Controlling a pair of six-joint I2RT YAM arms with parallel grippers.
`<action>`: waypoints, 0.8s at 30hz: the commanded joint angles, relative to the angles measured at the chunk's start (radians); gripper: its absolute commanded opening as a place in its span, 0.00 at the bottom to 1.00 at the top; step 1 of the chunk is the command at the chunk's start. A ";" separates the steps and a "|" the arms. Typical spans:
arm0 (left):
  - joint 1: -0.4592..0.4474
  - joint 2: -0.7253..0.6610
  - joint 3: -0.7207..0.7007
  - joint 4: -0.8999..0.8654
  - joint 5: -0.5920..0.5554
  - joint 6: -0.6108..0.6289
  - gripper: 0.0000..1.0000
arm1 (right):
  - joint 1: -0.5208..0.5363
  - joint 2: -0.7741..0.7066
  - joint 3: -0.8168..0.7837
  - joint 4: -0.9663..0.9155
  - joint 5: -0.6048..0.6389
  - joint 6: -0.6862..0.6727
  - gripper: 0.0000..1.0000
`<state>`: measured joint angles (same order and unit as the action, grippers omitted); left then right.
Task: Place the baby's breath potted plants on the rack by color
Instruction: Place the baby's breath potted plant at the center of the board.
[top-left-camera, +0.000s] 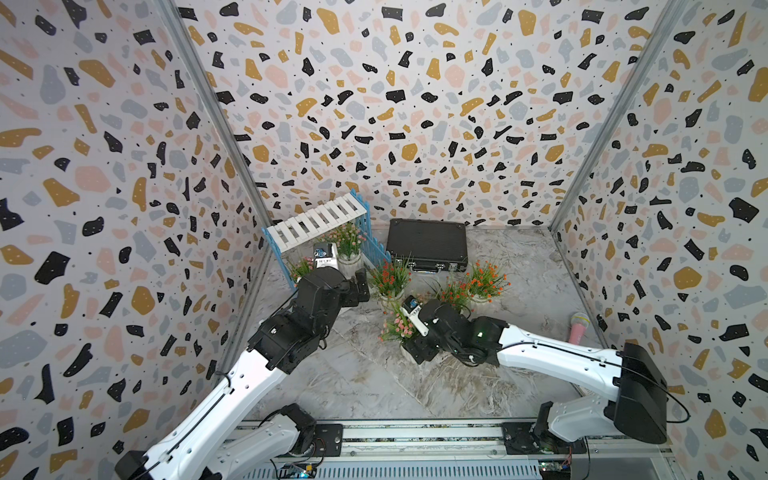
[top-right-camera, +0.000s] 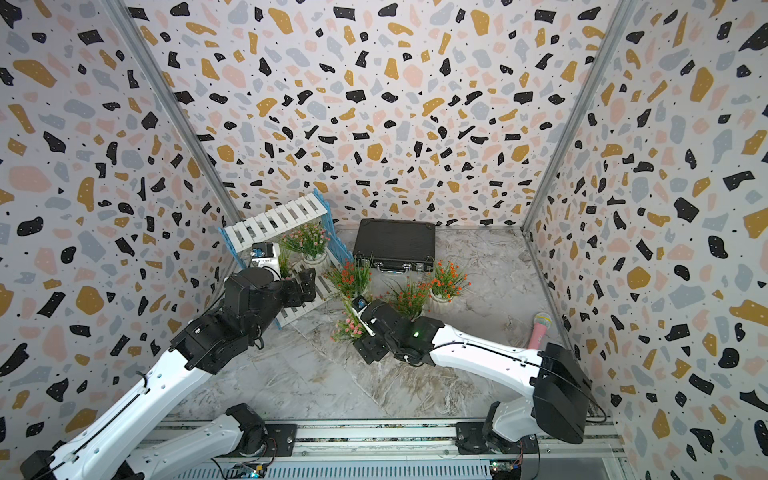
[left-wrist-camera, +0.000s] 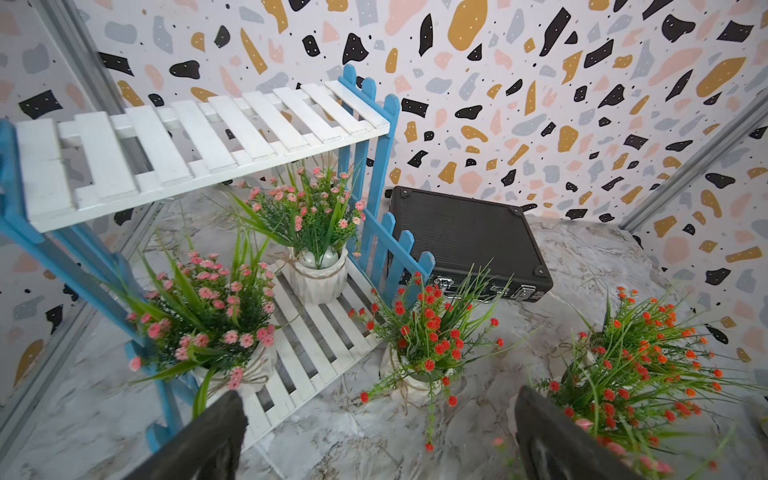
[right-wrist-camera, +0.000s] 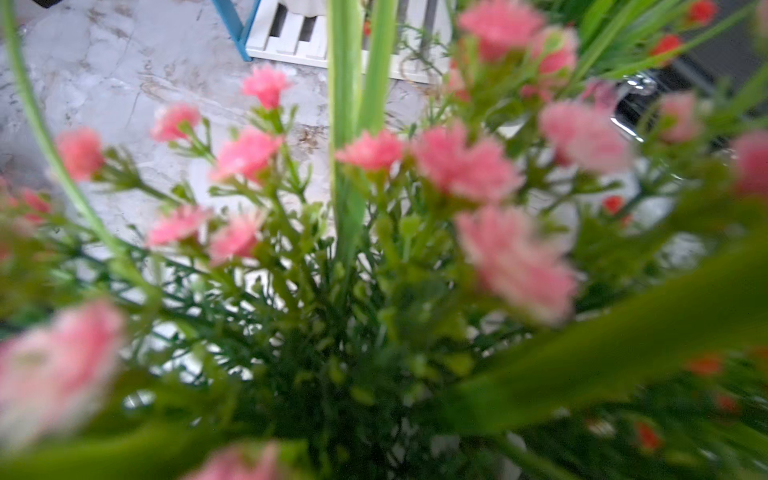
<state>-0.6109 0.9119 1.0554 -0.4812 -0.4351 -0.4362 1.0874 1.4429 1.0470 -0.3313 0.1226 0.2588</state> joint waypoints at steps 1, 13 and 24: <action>0.012 -0.043 -0.008 -0.041 -0.034 -0.017 0.99 | 0.012 0.034 0.052 0.179 -0.001 0.018 0.78; 0.015 -0.132 -0.029 -0.123 -0.051 -0.022 0.99 | 0.014 0.388 0.336 0.262 -0.104 -0.022 0.79; 0.017 -0.148 -0.043 -0.151 -0.079 -0.008 0.99 | 0.013 0.584 0.483 0.282 -0.135 -0.066 0.79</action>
<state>-0.6003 0.7704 1.0298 -0.6292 -0.4862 -0.4564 1.1007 2.0411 1.4830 -0.0887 0.0021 0.2104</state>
